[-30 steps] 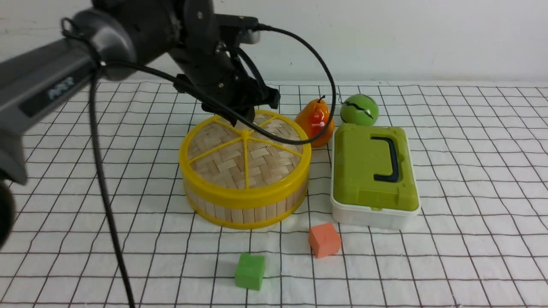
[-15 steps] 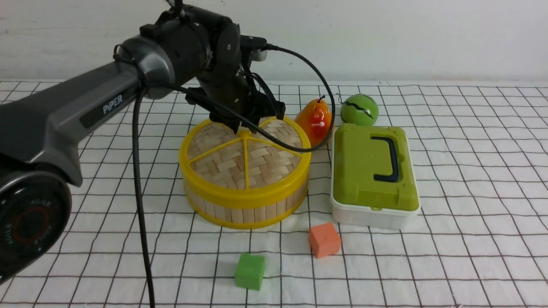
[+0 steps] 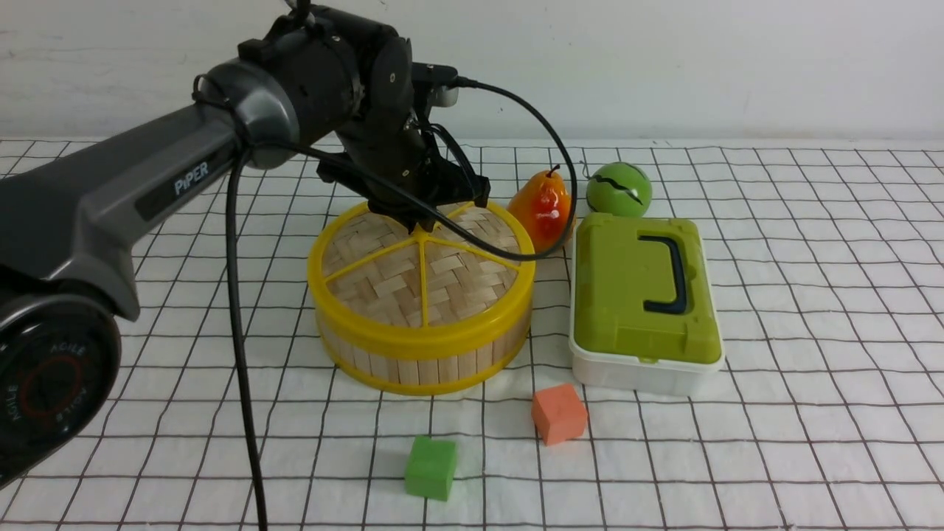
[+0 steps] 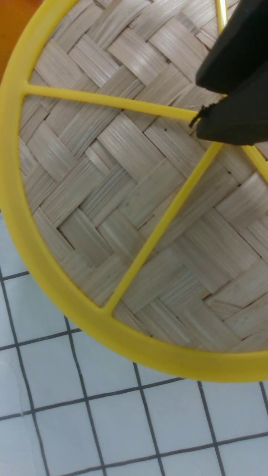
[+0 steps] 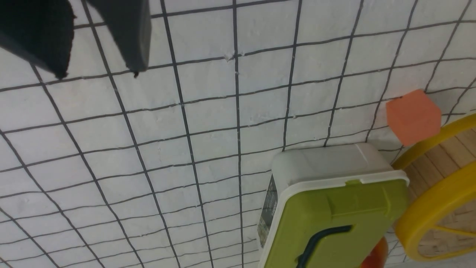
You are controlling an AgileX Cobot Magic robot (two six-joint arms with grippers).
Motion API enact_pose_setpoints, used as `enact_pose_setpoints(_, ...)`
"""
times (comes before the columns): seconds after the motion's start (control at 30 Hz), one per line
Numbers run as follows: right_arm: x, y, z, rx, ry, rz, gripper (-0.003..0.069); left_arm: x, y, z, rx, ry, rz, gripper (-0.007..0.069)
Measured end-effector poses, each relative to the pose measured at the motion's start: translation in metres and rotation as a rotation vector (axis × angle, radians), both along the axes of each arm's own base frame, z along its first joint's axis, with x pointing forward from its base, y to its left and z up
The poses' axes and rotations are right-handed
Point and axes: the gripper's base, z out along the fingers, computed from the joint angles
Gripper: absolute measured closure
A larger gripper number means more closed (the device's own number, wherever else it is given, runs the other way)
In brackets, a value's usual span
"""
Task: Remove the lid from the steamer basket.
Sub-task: Use the left arm to lift the lid of the steamer
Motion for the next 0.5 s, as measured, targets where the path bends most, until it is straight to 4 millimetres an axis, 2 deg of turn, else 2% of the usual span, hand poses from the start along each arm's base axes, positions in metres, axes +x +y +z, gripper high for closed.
enact_pose_setpoints(0.1,0.0000,0.0000,0.0000,0.000,0.000,0.000,0.0419,0.0001,0.0000,0.0003,0.000,-0.001,0.000,0.0510)
enact_pose_setpoints(0.23,0.0000,0.0000,0.0000,0.000,0.000,0.000,0.0419,-0.0003,0.0002,0.0000,0.002,0.004,0.000,0.0430)
enact_pose_setpoints(0.5,0.0000,0.0000,0.0000,0.000,0.000,0.000,0.0419,-0.0003,0.0002,-0.0002,0.002,0.006,0.001,0.0409)
